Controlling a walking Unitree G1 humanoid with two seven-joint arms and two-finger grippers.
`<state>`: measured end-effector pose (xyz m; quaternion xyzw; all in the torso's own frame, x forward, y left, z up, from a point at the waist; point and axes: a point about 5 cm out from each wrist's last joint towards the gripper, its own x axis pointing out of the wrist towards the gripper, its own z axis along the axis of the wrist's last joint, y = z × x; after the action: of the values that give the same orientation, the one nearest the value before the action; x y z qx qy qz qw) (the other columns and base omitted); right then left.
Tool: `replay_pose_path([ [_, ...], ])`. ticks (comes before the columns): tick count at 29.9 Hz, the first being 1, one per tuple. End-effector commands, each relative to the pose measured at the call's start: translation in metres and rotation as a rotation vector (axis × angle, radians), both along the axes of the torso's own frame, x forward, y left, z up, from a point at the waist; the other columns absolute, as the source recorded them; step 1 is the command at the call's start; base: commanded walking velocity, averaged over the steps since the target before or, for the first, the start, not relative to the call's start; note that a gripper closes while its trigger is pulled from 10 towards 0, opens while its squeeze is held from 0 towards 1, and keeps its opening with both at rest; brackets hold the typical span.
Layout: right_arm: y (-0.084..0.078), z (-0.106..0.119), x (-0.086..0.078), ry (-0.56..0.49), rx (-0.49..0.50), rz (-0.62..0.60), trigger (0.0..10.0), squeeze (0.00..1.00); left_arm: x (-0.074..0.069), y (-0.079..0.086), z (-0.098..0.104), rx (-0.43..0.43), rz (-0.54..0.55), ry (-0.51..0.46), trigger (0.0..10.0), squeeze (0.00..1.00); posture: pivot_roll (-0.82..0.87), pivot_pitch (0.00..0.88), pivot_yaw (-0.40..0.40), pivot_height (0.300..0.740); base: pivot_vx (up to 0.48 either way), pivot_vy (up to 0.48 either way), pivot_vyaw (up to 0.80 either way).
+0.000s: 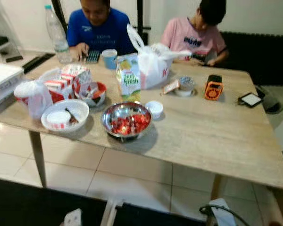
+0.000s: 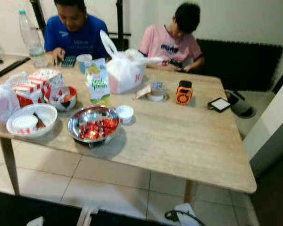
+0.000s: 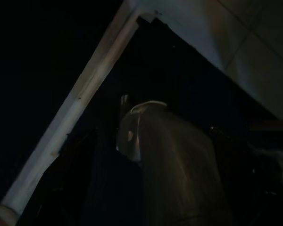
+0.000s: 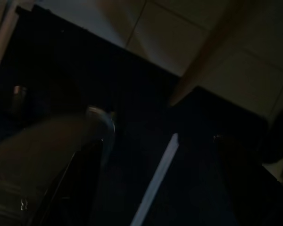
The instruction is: Restocking fridge
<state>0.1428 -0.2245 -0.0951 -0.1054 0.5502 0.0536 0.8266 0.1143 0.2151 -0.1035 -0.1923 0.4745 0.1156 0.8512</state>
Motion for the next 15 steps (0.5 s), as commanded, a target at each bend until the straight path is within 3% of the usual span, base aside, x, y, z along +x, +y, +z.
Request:
replay_pose_path([
  [1, 0.000, 0.000, 0.000, -0.005, 0.004, -0.005, 10.0, 0.00, 0.001, 0.015, 0.003, 0.046, 0.064, -0.009, 10.0, 0.00, -0.02, 0.000, 0.006, 0.740, 0.000, 0.000, 0.00],
  [5, 0.001, 0.000, 0.000, -0.005, 0.007, -0.004, 10.0, 0.00, 0.001, 0.034, 0.008, 0.094, 0.157, -0.023, 10.0, 0.00, -0.02, 0.000, 0.006, 0.740, 0.000, 0.000, 0.00],
  [7, 0.001, 0.000, -0.001, -0.004, 0.008, -0.003, 10.0, 0.00, -0.001, 0.059, 0.015, 0.153, 0.309, -0.051, 10.0, 0.00, -0.02, 0.000, 0.008, 0.740, 0.000, 0.000, 0.00],
  [8, 0.001, 0.000, -0.001, -0.004, 0.008, -0.003, 10.0, 0.00, -0.001, 0.059, 0.015, 0.153, 0.309, -0.051, 10.0, 0.00, -0.02, 0.000, 0.008, 0.740, 0.000, 0.000, 0.00],
  [10, 0.002, 0.000, -0.001, -0.006, 0.010, -0.004, 10.0, 0.00, -0.006, 0.091, 0.026, 0.209, 0.519, -0.095, 10.0, 0.00, -0.02, 0.000, 0.008, 0.740, 0.000, 0.000, 0.00],
  [11, 0.002, -0.001, -0.001, -0.006, 0.011, -0.003, 10.0, 0.00, -0.010, 0.108, 0.034, 0.234, 0.634, -0.131, 10.0, 0.07, -0.02, 0.000, 0.013, 0.740, 0.000, 0.000, 0.00],
  [12, 0.002, -0.001, -0.002, -0.005, 0.011, -0.005, 10.0, 0.00, -0.013, 0.124, 0.042, 0.259, 0.727, -0.170, 10.0, 1.00, -0.02, 0.000, 0.013, 0.740, 0.000, 0.000, 0.00],
  [13, 0.002, -0.001, -0.002, -0.003, 0.012, -0.007, 10.0, 0.00, -0.016, 0.137, 0.049, 0.278, 0.801, -0.207, 10.0, 1.00, -0.02, 0.000, 0.013, 0.740, 0.000, 0.000, 0.00],
  [15, 0.002, -0.001, -0.003, -0.002, 0.013, -0.007, 10.0, 0.00, -0.017, 0.146, 0.055, 0.291, 0.848, -0.234, 10.0, 1.00, -0.02, 0.000, 0.012, 0.740, 0.000, 0.000, 0.00],
])
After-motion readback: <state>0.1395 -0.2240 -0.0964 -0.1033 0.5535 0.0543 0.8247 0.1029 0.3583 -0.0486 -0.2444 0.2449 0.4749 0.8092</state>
